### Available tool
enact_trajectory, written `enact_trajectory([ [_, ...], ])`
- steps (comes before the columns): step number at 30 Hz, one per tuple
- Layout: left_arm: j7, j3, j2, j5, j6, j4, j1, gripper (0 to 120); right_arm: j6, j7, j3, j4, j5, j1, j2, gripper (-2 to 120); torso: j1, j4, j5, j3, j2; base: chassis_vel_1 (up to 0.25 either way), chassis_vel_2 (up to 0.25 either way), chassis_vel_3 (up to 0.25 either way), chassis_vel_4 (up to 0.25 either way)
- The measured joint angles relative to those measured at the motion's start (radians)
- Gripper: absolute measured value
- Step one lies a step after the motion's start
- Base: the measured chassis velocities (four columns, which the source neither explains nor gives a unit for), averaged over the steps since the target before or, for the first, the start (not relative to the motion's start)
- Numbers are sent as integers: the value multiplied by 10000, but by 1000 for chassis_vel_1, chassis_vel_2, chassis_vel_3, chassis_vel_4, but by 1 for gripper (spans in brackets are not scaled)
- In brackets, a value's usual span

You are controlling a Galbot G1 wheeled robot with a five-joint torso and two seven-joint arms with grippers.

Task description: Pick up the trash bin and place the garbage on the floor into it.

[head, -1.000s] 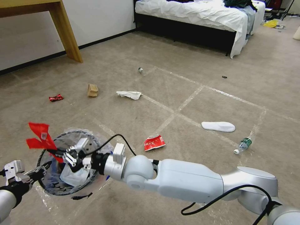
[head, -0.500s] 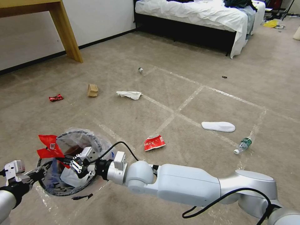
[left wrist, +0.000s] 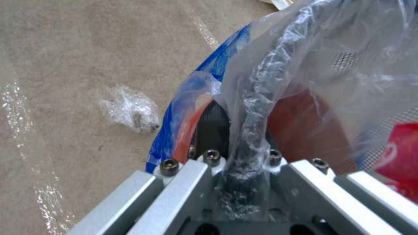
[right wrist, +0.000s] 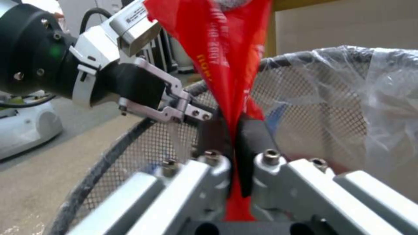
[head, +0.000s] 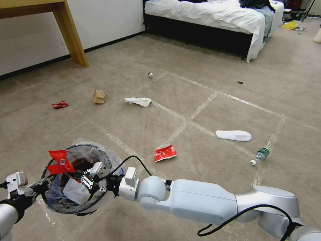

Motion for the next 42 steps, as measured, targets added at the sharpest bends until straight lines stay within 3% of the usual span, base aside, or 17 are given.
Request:
enact_trajectory([
  [1,0,0,0,0,0,0,0,1,0,0,0,0,0,0,0,4,0,0,0,0,0,0,0,0,0],
  [2,4,-25,4,-3,0,9,23,1,-32,22,-21,55,-2,38,-26,13,0,0,0,0,0,0,0,0,0],
  [12,8,-29,10,-21,0,63,-45,1,-78,88,-24,236,34,262,-43,45,0,0,0,0,0,0,0,0,0],
  [16,2,-20,13,-29,-1,117,-88,1,-81,91,-12,258,73,369,-47,64,0,0,0,0,0,0,0,0,0],
  [18,-1,-19,14,-31,-1,130,-97,1,-81,92,-5,260,84,383,-45,67,0,0,0,0,0,0,0,0,0],
  [19,-9,-13,15,-31,-2,161,-114,1,-82,92,0,273,99,413,-38,75,0,0,1,0,0,0,0,0,0],
  [22,-13,-7,16,-31,-2,186,-131,1,-83,94,1,295,110,434,-35,80,0,0,0,0,0,0,0,0,0],
  [24,-24,12,16,-32,-2,231,-169,1,-85,113,6,385,157,508,-39,94,0,0,0,0,0,0,0,0,0],
  [28,-37,14,27,-37,-2,258,-195,1,-86,130,39,453,187,587,-54,99,0,0,1,0,0,0,0,0,0],
  [42,-57,-16,44,-60,-2,269,-164,1,-86,211,756,1220,447,804,-103,100,0,0,0,1,0,0,0,0,0],
])
